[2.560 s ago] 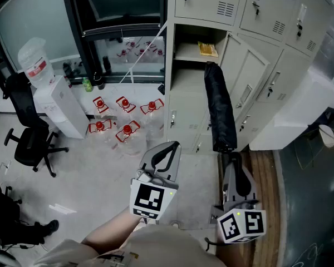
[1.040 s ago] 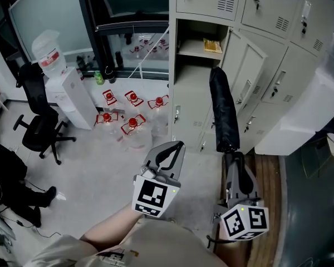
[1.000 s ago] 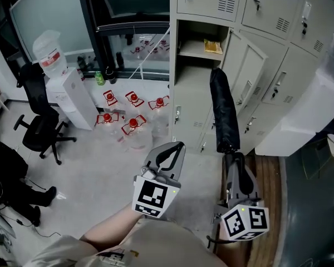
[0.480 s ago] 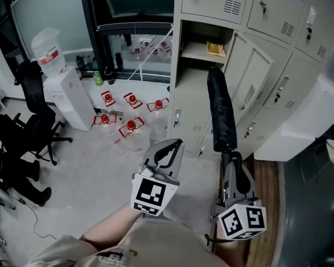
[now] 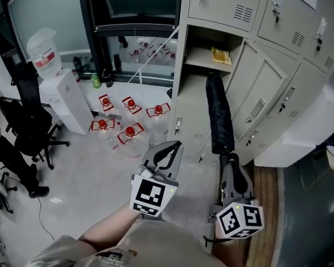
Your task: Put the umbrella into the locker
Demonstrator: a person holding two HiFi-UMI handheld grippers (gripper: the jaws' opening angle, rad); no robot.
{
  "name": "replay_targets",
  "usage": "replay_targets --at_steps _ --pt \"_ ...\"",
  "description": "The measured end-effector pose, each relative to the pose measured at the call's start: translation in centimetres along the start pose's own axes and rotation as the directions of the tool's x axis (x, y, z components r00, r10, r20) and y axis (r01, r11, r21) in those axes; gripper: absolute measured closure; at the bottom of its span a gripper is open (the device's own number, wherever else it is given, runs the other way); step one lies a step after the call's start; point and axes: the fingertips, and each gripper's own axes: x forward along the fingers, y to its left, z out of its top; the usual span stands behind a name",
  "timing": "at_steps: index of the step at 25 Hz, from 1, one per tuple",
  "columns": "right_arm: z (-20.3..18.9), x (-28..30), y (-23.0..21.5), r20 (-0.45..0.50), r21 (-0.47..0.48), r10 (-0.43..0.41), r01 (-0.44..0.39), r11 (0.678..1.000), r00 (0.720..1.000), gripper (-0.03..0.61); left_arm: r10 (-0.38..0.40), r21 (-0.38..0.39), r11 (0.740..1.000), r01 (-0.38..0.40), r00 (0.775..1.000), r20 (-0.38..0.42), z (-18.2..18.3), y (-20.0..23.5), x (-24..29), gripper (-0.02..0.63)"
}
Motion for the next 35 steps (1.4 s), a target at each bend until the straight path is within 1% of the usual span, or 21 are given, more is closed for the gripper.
replay_targets --at_steps 6,22,31,35 --pt "-1.4 3.8 -1.1 -0.050 0.013 -0.031 0.031 0.999 0.998 0.566 -0.011 -0.013 1.000 0.010 1.000 -0.023 -1.3 2.4 3.3 0.606" --pt "-4.2 15.5 -4.5 -0.134 0.023 -0.081 0.085 0.996 0.988 0.565 -0.056 -0.029 0.998 0.054 0.996 -0.064 -4.4 8.6 14.0 0.606" --pt "-5.0 22.2 -6.5 -0.169 0.009 -0.145 0.148 0.989 0.975 0.565 -0.093 -0.042 0.995 0.089 0.991 -0.096 -6.0 12.4 19.9 0.606" --pt "-5.2 25.6 -7.1 -0.183 -0.004 -0.168 0.170 0.985 0.969 0.566 -0.126 -0.049 0.991 0.121 0.986 -0.110 -6.6 14.0 23.0 0.606"
